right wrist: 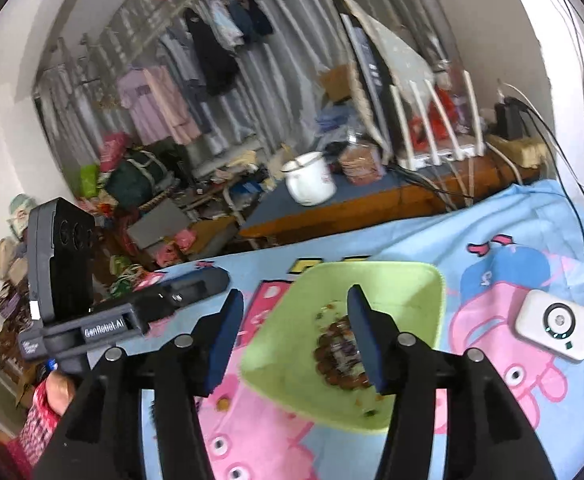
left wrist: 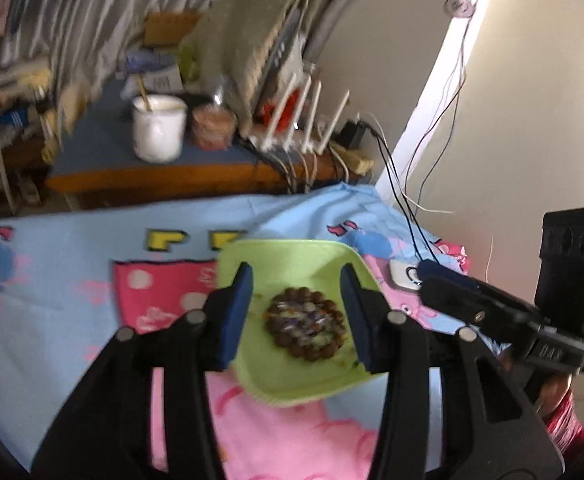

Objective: Organize jewelry

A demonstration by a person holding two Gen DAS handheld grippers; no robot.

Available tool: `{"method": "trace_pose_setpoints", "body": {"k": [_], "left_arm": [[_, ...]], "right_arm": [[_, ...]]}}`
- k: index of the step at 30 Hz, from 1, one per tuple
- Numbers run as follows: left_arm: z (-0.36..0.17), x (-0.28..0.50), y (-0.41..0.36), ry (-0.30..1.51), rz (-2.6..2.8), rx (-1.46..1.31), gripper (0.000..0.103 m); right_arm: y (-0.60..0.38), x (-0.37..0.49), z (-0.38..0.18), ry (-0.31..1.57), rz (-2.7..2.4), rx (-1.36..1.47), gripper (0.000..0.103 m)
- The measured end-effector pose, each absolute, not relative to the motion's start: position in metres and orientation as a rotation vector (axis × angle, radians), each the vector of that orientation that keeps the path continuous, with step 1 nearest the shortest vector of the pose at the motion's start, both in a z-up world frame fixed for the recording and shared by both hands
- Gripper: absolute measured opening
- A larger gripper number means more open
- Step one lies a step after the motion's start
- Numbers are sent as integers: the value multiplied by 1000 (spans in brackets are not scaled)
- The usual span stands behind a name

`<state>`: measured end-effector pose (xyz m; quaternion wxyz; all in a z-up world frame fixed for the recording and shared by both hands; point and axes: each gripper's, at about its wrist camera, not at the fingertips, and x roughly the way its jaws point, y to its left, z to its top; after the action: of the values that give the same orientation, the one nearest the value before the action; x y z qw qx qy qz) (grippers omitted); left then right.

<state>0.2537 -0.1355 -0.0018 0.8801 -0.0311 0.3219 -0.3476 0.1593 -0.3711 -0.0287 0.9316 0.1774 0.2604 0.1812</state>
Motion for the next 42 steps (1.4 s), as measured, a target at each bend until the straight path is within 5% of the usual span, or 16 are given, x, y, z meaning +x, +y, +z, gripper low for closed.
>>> {"method": "trace_pose_setpoints", "body": {"k": [6,11,21,27,42], "left_arm": [[-4,218,-52,644,-652,-40,43],[-37,195,-7,716,-614,-66,43],[-109,165,16,850,-619,-153,41],[-126,175,36,909,-478,-96,13],[-100,154,77,812,-483,-183,13]], "right_arm": [[-324,143,-50,626,502,327,21],[-265,148,-84,778,570,211,0],[-190,139,-110,888,642,3,0],[-188,124,-123,898,561,-117,0],[-157,145,-106,833,628,-109,0]]}}
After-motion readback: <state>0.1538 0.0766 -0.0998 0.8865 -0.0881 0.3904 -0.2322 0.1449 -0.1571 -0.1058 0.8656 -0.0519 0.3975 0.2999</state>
